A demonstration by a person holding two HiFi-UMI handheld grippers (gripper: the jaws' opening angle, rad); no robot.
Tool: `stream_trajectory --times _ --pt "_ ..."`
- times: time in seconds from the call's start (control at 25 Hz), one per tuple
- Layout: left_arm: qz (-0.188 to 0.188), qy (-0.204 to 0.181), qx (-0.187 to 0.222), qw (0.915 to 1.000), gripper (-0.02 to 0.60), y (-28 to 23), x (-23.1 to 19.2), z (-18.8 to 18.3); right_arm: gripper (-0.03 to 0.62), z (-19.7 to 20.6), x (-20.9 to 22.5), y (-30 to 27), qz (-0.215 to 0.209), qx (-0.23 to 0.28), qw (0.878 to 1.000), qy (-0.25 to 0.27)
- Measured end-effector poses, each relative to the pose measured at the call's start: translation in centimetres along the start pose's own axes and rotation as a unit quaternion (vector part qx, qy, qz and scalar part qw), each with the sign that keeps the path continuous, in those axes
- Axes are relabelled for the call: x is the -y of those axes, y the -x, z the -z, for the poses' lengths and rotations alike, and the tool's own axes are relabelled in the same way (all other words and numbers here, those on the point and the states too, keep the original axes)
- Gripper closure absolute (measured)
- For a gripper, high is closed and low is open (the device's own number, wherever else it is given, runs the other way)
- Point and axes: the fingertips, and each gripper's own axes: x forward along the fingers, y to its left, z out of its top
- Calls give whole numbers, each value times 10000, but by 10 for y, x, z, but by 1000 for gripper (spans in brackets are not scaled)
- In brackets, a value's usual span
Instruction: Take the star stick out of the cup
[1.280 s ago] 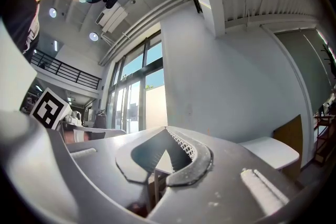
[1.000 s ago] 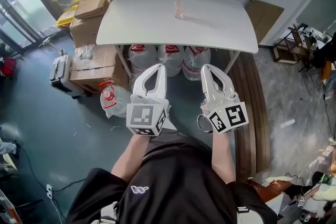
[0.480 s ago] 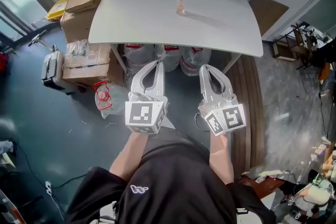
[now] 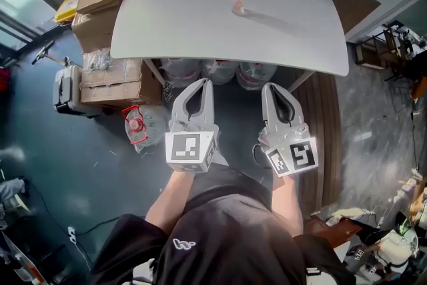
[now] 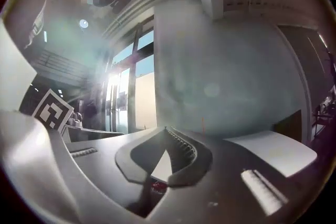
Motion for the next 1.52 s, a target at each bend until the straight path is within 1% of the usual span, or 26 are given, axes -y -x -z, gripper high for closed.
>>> stream_trajectory --times 0.12,0.2,0.32,0.64,0.84,1.2,1.36,1.52 --pt "51 16 -115 9999 577 -18 -6 -1 588 3 8 -17 46 -81 10000 -15" --pt "166 -17 -178 9997 577 -31 -9 -2 588 1 15 -30 125 -79 9999 3" --pt "408 -105 -162 9990 577 -50 -11 -7 588 -1 25 -47 224 -89 9997 2" --pt "725 -172 -159 9971 577 -95 -34 -20 588 -1 42 -98 339 -93 9994 -7" --pt "781 -106 -229 9966 577 -120 -48 -24 588 -1 54 -126 416 -171 9990 -2" --pt "763 21 -247 9968 577 -178 -101 -39 588 3 73 -189 580 -276 9979 53" --pt "867 0 -282 9958 577 -198 -109 -42 588 6 81 -209 673 -318 9972 42" --pt "985 9 -323 9946 577 -215 -106 -46 588 9 89 -218 739 -381 9965 -13"
